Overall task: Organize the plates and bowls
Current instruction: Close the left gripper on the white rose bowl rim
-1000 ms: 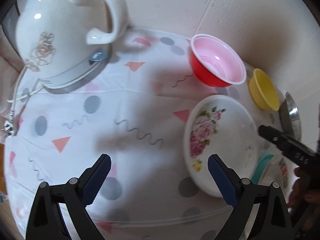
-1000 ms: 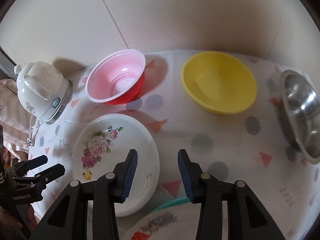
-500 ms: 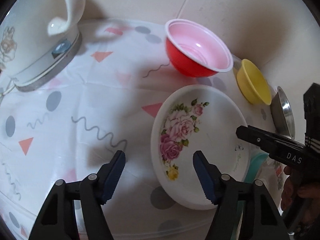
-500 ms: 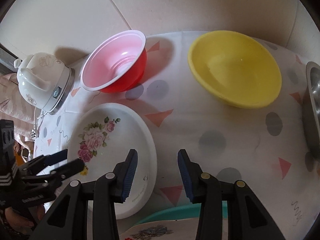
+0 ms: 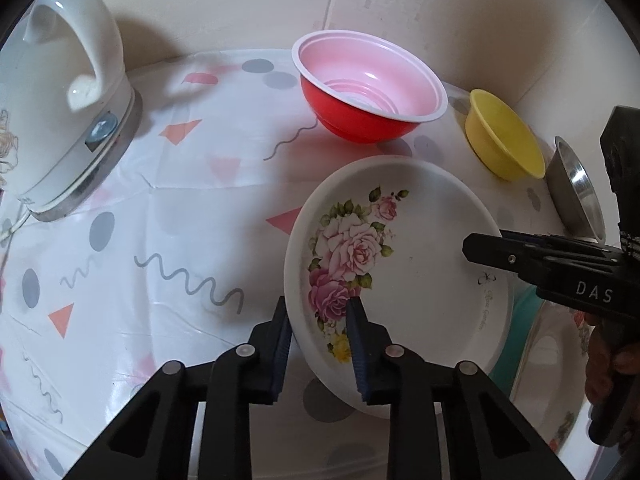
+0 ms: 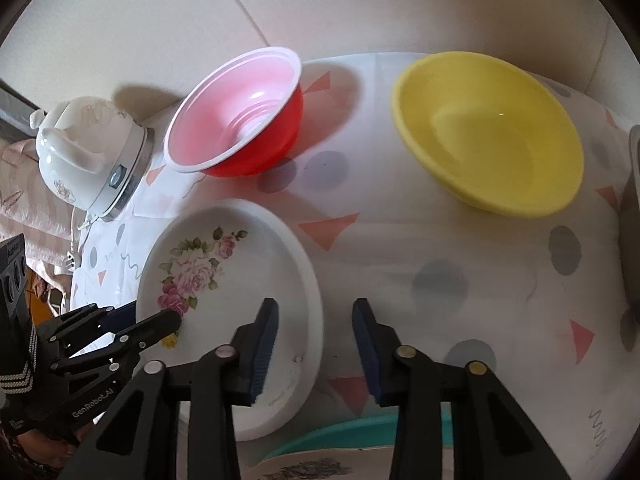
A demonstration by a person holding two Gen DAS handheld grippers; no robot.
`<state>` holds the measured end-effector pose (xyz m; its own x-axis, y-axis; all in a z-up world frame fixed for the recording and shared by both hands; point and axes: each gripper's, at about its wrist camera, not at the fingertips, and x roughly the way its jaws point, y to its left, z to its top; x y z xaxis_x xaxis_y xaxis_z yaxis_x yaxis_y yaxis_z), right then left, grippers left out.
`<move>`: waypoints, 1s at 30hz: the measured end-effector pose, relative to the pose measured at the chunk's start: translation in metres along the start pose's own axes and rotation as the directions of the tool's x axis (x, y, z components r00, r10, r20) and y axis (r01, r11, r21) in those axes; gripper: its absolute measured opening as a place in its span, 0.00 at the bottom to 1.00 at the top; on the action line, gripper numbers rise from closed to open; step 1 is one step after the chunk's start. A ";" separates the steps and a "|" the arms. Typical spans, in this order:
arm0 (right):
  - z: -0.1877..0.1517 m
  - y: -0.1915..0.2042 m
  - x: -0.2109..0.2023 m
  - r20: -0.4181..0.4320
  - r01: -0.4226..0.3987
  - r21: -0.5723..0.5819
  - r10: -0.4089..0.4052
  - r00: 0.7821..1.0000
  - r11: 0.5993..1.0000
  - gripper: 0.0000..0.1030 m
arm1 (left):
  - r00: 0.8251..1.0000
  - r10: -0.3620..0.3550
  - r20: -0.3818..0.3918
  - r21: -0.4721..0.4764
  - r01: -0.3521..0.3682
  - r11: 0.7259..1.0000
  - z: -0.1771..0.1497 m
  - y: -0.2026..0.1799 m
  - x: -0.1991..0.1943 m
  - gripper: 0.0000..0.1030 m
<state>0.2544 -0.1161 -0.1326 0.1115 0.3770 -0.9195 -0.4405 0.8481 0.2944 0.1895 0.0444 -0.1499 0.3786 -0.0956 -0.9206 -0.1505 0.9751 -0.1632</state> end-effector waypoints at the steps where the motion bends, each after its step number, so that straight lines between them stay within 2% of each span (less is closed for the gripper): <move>1: 0.000 0.002 0.000 0.000 0.006 -0.007 -0.006 1.000 1.000 0.35 | 1.000 -0.003 0.000 -0.004 0.003 1.000 0.000 0.000 0.001 0.24; 5: 0.001 0.010 0.005 -0.002 0.006 -0.025 -0.006 1.000 1.000 0.28 | 1.000 0.003 0.004 0.009 -0.003 1.000 0.000 0.005 -0.002 0.23; 9: 0.000 0.015 0.006 0.010 0.044 -0.039 -0.043 0.999 0.998 0.23 | 1.000 0.013 0.012 0.016 -0.013 1.000 -0.001 0.010 -0.008 0.23; 11: 0.000 0.014 0.006 0.015 0.055 -0.029 -0.054 0.998 0.998 0.18 | 1.000 0.020 0.017 0.024 -0.021 0.999 -0.002 0.010 -0.010 0.23; 15: -0.002 0.008 0.005 0.025 0.025 0.004 -0.025 0.999 1.000 0.14 | 0.998 0.057 0.031 0.035 -0.059 0.998 -0.002 0.006 -0.014 0.21; 19: -0.006 0.006 0.003 0.034 0.009 0.026 -0.010 0.999 1.000 0.13 | 0.997 0.061 0.041 0.031 -0.062 0.998 -0.001 0.011 -0.016 0.17; 30: -0.010 0.009 -0.007 0.070 -0.011 0.050 0.008 0.998 0.999 0.10 | 0.994 0.080 0.068 0.028 -0.082 0.996 -0.008 0.020 -0.024 0.15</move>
<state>0.2406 -0.1149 -0.1263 0.1698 0.4088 -0.8967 -0.3968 0.8612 0.3175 0.1708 0.0643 -0.1341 0.4264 -0.0031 -0.9045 -0.1551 0.9849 -0.0766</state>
